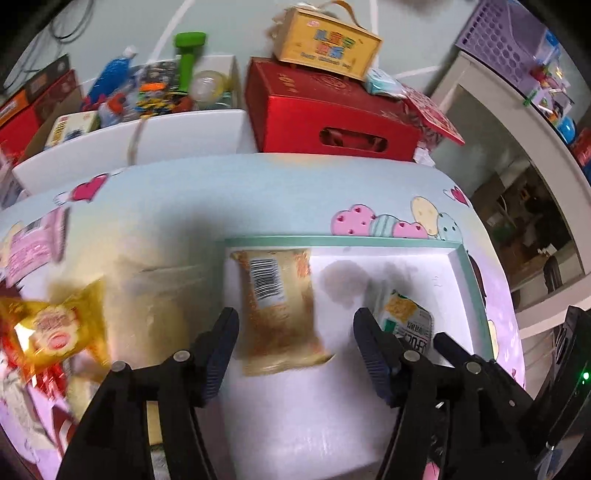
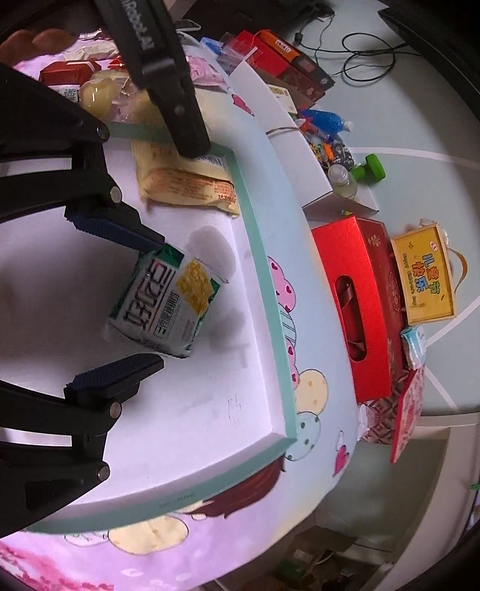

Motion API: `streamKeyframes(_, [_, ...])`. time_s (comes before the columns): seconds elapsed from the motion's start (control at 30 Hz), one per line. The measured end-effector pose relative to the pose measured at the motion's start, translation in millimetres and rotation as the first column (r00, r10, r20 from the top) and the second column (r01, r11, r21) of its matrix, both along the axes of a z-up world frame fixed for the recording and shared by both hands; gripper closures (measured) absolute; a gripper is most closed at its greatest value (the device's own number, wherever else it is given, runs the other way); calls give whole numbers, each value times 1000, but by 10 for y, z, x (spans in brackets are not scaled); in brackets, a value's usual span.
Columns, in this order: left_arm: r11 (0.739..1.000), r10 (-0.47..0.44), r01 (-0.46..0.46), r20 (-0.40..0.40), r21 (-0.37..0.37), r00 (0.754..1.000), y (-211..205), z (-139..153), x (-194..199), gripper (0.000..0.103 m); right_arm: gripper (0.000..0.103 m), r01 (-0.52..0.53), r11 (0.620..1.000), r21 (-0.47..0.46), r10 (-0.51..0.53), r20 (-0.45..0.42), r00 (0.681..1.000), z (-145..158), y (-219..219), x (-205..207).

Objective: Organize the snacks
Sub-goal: 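Open the right tool over the tray while the left tool releases the tan packet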

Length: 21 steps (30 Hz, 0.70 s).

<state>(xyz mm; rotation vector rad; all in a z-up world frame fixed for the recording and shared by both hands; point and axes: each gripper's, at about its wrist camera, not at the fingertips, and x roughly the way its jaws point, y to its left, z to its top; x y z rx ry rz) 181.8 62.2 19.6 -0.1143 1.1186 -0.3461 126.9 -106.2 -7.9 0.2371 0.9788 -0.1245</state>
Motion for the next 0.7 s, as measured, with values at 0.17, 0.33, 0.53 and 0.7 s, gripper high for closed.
streamKeyframes(0.17, [994, 95, -96, 32, 45, 995, 359, 129, -204, 23, 32, -45, 997, -54, 45, -9, 999, 90, 145, -50])
streamKeyframes(0.33, [970, 204, -210, 60, 120, 977, 863, 153, -464, 21, 32, -84, 991, -103, 82, -25, 996, 140, 330, -117])
streamKeyframes(0.53, [912, 381, -387, 68, 138, 922, 1615, 97, -798, 20, 32, -188, 980, -63, 189, 12, 982, 286, 725, -271])
streamKeyframes(0.7, [870, 464, -469, 70, 154, 883, 2031, 38, -1048, 14, 27, -284, 958, -43, 286, 48, 957, 381, 1133, -409])
